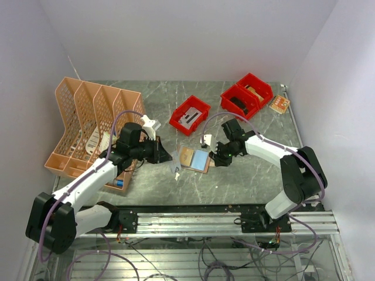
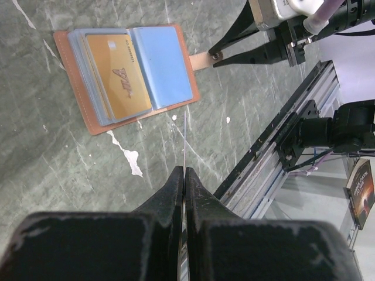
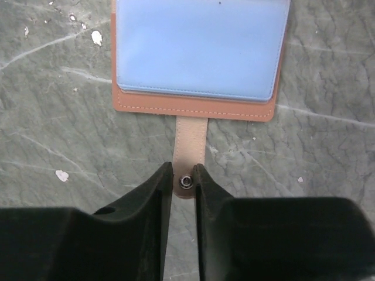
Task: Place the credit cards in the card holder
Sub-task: Adjust the card holder at the center of the board.
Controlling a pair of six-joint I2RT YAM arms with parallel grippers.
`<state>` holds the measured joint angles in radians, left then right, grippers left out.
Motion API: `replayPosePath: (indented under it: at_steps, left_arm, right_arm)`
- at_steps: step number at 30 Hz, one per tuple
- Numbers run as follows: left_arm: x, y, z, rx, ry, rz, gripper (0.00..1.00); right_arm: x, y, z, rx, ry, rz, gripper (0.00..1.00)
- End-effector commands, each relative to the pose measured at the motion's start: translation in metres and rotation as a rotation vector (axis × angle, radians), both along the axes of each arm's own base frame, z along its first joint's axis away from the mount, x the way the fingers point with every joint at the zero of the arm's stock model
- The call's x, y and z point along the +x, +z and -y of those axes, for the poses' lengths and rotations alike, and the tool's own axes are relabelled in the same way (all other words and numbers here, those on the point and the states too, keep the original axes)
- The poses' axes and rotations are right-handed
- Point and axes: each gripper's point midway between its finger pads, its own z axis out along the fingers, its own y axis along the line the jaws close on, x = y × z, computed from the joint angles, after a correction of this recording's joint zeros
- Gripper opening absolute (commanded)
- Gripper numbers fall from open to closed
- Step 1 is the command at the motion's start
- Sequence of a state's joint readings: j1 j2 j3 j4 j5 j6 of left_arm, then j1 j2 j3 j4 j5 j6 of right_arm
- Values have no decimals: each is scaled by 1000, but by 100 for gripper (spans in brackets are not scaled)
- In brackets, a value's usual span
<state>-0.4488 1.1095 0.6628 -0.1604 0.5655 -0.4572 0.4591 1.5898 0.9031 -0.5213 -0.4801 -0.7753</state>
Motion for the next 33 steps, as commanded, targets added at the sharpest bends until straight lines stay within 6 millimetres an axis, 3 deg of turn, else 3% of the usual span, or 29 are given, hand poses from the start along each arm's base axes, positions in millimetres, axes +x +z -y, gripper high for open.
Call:
replayPosePath:
  at_steps: [1, 4, 10, 13, 14, 16, 18, 23, 28, 33]
  left_arm:
    - [3, 10, 6, -40, -21, 19, 7]
    - [4, 10, 9, -54, -25, 15, 7]
    - [7, 11, 19, -96, -43, -6, 7]
    - [10, 11, 27, -104, -54, -14, 7]
    - [12, 11, 28, -97, -55, -15, 7]
    - [14, 9, 30, -79, -58, -15, 7]
    - [16, 9, 30, -68, -58, -10, 7]
    - [16, 8, 30, -68, -53, -1, 7]
    - [15, 9, 30, -78, -41, -1, 7]
    - [16, 8, 31, -81, -41, -3, 7]
  right_arm:
    - [12, 4, 2, -20, -4, 44, 14]
    - [16, 5, 5, -43, -2, 63, 1]
    - [44, 9, 20, -119, -47, 157, 0]
    - [56, 20, 19, -61, -85, 125, 0]
    - [57, 30, 16, -7, -106, 82, 5]
    - [49, 44, 5, 117, -140, -25, 24]
    - [34, 57, -4, 234, -172, -152, 38]
    - [13, 65, -9, 341, -313, -315, 67]
    - [1, 44, -1, 247, -390, -429, 67]
    - [-2, 26, -1, 204, -418, -457, 55]
